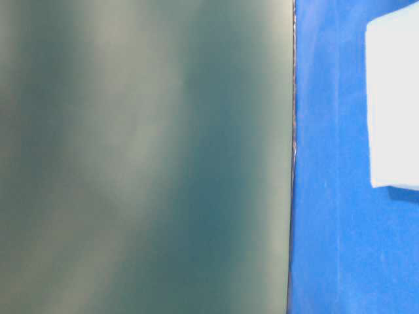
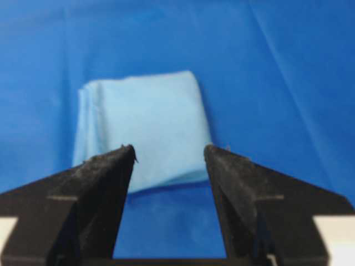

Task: Fold the light blue towel.
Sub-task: 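Open both grippers and pull them back from the folded towel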

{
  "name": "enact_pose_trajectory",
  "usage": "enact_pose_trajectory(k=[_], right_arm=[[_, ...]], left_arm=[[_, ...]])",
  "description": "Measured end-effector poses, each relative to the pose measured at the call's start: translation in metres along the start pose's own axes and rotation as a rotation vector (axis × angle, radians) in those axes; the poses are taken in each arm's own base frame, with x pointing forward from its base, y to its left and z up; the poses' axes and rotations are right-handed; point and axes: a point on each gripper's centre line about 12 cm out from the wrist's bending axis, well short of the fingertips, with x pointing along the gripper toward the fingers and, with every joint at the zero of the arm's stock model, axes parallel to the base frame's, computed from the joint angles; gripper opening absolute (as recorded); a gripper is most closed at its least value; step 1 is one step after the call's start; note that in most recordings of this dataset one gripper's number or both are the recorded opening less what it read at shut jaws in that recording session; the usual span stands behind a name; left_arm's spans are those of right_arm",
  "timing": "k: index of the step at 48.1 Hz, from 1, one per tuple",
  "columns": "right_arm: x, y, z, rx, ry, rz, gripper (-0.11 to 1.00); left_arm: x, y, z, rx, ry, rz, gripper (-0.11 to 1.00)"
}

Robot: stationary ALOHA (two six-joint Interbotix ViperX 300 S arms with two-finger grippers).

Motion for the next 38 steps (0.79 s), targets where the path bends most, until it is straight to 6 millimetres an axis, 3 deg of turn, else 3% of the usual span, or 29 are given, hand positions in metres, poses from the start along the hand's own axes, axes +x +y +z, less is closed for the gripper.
enact_pose_trajectory(k=[9,38], right_arm=[[0.001,-0.006,-0.020,0.027,-0.017,-0.002,0.58],[0.004,-0.006,-0.023,0.028,-0.010,0.001,0.58]], left_arm=[[-0.011,-0.001,-0.010,-0.011,-0.018,0.001,0.66],[-0.013,-0.001,-0.014,-0.028,-0.008,0.000,0.66]])
